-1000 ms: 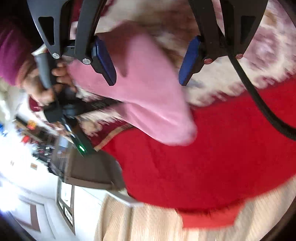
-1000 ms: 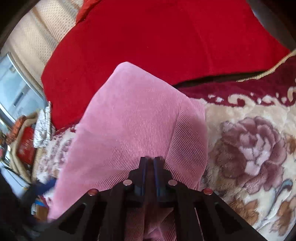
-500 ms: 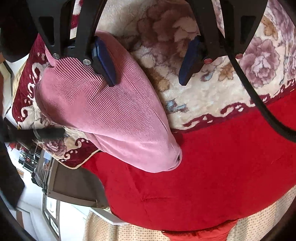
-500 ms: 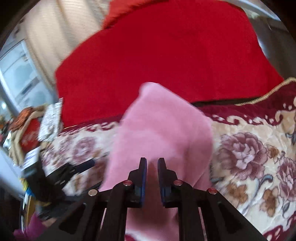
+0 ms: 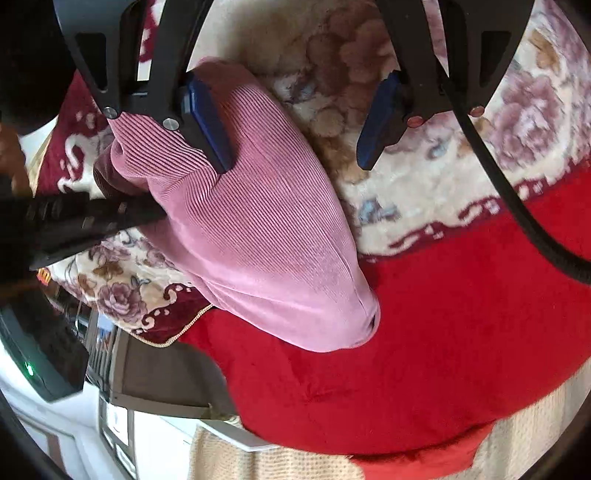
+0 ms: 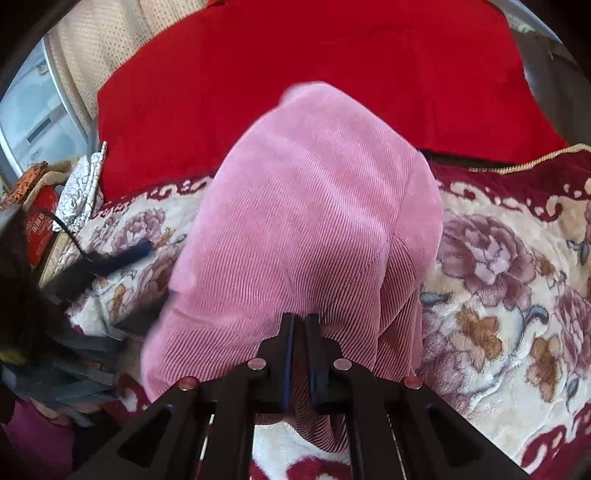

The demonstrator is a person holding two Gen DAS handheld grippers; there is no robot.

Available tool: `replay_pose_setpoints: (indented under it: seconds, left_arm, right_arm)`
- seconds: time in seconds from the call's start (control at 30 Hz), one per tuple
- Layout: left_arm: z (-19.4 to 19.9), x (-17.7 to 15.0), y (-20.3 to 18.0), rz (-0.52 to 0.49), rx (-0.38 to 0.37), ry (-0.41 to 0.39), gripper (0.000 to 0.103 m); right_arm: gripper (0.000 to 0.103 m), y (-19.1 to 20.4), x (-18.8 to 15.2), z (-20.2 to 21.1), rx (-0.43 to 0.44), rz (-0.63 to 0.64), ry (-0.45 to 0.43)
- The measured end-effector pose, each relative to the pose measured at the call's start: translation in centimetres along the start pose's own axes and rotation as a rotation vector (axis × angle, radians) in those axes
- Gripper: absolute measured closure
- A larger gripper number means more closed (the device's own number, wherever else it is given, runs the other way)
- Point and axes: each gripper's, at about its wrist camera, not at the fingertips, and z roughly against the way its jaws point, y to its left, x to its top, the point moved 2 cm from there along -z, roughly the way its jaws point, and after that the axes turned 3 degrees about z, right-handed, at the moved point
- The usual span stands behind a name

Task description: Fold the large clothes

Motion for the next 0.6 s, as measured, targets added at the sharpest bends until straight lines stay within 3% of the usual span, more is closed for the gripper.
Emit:
replay_pose_setpoints:
  seconds: [0.13,0.2,0.33,0.43,0.53,0.6]
  left_arm:
    - [0.0,0.0,0.0,-0.021,-0.002,0.002,0.032]
    - [0.2,0.0,-0.1,-0.009,-0.008,0.006,0.032]
    - [-0.1,0.1,-0.2,-0.013,-0.016,0.009,0.032]
    - [-0.3,0.1,0.0,-0.014,-0.013,0.007,0.032]
    - [-0.5,0.1,0.4,-0.013,-0.004,0.011,0.032]
    - [-0.5,0.1,0.5,-0.011,-0.006,0.013,0.032]
  right_arm:
    - [0.093,-1.0,2.9,1.7,0.075,-0.072,0.001]
    - [0.091,-0.9,6.0,2.0,0.039,-0.047,-0.041]
    - [0.09,-0.4,12.4,-0.8,0.068,-0.044,-0.055]
    - [0.09,0.4,16.4,-4.7,0.032,-0.002,-0.034]
    - [0.091,0.1,17.7,-10.3,0.017,-0.008,0.089]
    - [0.091,-0.5,17.0,-15.0,-0.057,-0.03,0.211]
